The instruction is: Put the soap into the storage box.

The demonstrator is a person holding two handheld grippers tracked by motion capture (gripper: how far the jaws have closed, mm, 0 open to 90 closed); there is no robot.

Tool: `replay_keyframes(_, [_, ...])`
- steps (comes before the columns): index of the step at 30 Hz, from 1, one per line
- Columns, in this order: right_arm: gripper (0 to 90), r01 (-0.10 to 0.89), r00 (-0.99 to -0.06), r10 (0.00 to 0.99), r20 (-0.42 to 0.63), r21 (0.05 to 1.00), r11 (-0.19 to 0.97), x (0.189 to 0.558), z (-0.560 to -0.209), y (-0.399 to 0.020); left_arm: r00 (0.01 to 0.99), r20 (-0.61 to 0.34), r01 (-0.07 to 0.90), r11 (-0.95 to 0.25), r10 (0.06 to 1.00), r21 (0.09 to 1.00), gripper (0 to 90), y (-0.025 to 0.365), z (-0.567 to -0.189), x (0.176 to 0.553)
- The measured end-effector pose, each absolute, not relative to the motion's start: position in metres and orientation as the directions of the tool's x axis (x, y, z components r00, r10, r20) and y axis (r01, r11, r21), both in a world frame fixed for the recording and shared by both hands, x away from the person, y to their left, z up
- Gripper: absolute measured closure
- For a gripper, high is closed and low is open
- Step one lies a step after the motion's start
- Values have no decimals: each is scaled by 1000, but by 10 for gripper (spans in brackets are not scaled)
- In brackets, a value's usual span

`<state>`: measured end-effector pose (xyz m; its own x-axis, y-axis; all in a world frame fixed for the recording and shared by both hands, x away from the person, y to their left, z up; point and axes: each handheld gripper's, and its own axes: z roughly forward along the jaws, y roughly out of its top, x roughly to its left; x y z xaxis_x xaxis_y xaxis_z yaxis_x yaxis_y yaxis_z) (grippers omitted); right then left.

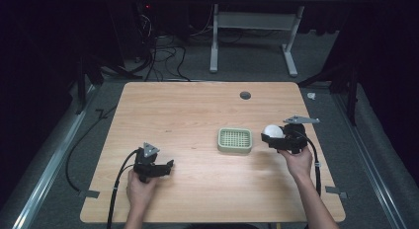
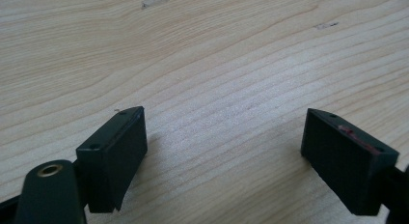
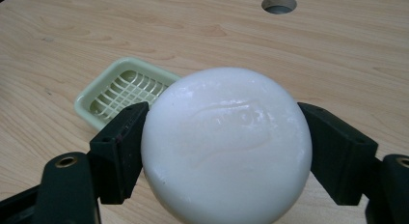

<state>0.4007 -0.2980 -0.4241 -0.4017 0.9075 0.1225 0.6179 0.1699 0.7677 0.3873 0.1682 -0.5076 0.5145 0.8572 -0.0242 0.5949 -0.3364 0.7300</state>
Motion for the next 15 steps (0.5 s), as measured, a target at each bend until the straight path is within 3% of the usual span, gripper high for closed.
replay_keyframes(15, [235,613,-435,891,133,769,184,404,-423,-284,514,-24,595,-336,857,730,169,168,-508,387])
